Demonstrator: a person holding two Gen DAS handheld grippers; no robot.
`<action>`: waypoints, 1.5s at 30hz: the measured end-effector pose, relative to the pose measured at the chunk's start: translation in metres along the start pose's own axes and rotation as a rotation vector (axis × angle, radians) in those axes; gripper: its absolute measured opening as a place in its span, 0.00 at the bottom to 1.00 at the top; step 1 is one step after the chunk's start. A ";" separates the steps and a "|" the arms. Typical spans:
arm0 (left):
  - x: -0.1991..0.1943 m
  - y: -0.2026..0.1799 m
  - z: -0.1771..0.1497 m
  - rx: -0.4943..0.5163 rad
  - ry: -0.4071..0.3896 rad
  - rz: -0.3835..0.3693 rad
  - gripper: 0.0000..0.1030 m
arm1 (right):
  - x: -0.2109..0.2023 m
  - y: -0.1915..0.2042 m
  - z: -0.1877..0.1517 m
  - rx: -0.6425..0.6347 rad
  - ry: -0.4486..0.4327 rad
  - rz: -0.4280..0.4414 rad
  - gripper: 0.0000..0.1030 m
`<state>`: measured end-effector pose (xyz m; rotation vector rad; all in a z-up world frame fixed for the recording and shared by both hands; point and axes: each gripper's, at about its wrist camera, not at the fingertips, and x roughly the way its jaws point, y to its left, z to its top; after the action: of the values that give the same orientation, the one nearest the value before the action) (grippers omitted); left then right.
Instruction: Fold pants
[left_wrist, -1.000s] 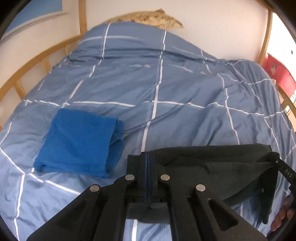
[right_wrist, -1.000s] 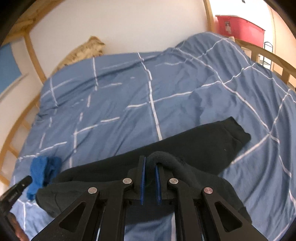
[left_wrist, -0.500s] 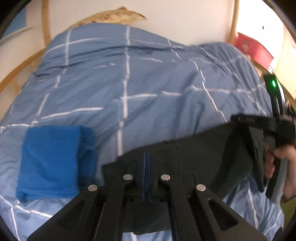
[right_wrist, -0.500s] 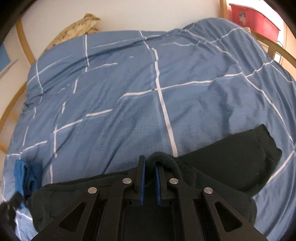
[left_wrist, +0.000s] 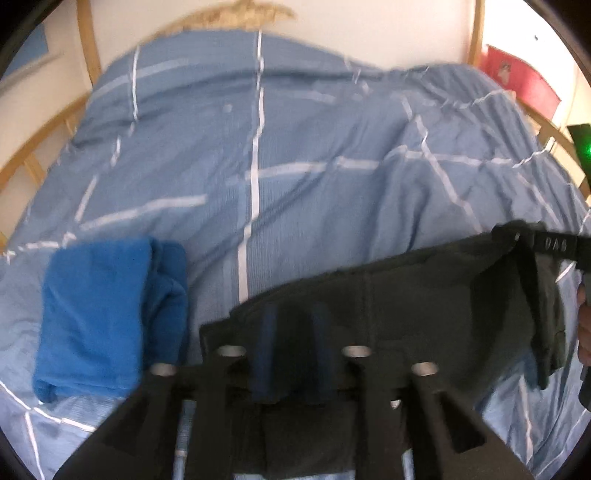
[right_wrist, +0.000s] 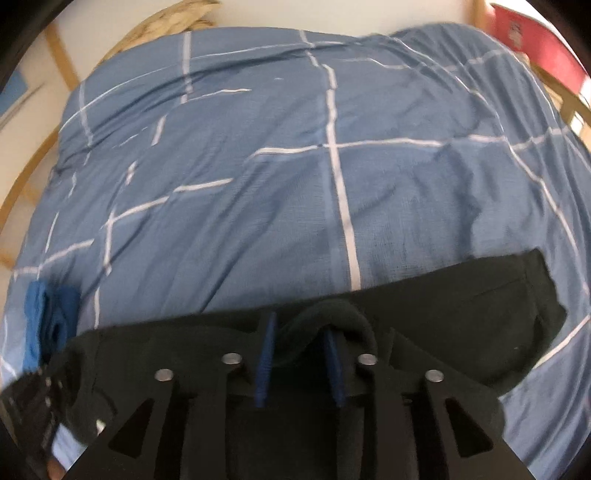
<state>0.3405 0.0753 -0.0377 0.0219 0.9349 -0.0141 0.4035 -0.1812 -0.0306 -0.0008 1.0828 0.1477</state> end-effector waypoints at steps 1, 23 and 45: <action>-0.011 -0.002 0.001 0.000 -0.030 0.003 0.44 | -0.008 0.002 -0.002 -0.024 -0.006 0.007 0.33; -0.124 -0.089 -0.052 0.092 -0.123 -0.137 0.50 | -0.145 -0.020 -0.112 -0.164 -0.175 0.125 0.56; -0.064 -0.159 -0.101 0.103 0.061 -0.196 0.57 | -0.088 -0.043 -0.176 -0.253 -0.062 0.051 0.56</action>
<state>0.2175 -0.0812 -0.0483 0.0264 0.9938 -0.2440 0.2131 -0.2468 -0.0394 -0.1953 0.9965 0.3279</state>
